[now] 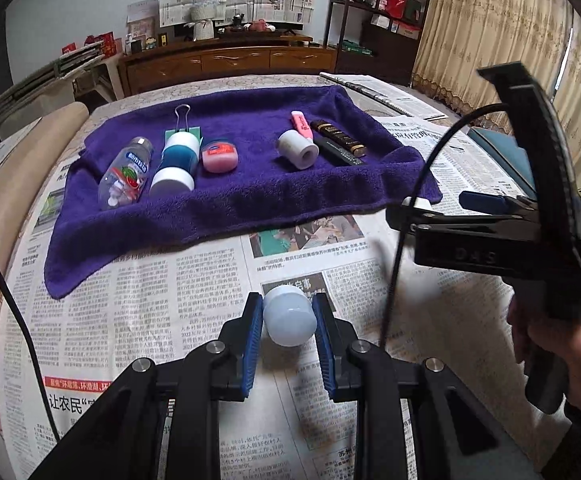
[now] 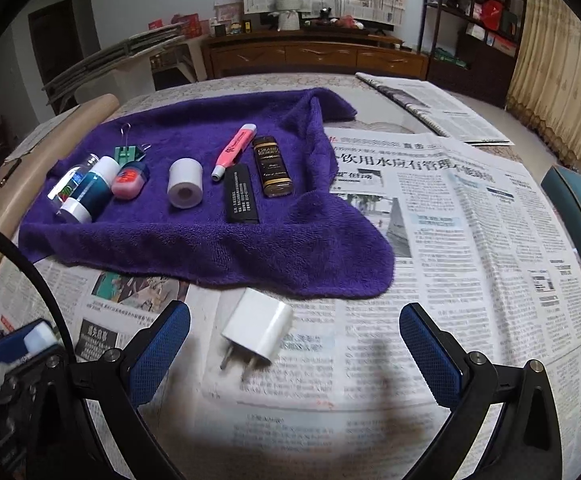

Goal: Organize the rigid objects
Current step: 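Grasp the white round cap with the left gripper while the right gripper grasps the white charger plug, then carry the round cap and charger plug onto the towel while both grippers release them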

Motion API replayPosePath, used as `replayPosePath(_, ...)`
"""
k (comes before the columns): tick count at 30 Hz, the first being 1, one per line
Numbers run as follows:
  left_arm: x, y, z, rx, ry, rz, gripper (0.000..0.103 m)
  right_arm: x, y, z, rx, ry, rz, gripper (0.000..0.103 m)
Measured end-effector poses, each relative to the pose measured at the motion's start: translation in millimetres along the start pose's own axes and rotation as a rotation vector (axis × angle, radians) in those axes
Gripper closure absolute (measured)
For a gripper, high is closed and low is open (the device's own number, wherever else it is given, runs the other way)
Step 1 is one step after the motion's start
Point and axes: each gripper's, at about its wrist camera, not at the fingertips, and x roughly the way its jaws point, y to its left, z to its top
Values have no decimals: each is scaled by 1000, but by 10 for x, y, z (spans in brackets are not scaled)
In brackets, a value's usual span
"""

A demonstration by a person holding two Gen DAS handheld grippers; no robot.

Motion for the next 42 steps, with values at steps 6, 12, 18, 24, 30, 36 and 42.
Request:
replayPosePath(6,-91,108,-45,-14,-3,-4,79,153,29,-98,-12,40,-54,0)
replayPosePath(12,-131,138,-61,-16,-7,-8,79,159,-129,-98,32,40,-75,0)
replayPosePath(18,-60,120,-108,-13,17,-17,79,163,-248,-101,56,52,-80,0)
replayPosePath(24,-41,103,-130,-13,23,-20,78,169,-224,-81,35,35,-60,8)
replayPosePath(30,-11,154,-142,-39,37,-33,79,93,-139,-104,3,16,-36,33)
replayPosePath(36,-5,160,-133,-39,32,-26,78,49,-129,-128,-29,-9,-7,58)
replayPosePath(42,0,175,-142,-43,29,-27,78,53,-223,-89,-21,-4,37,76)
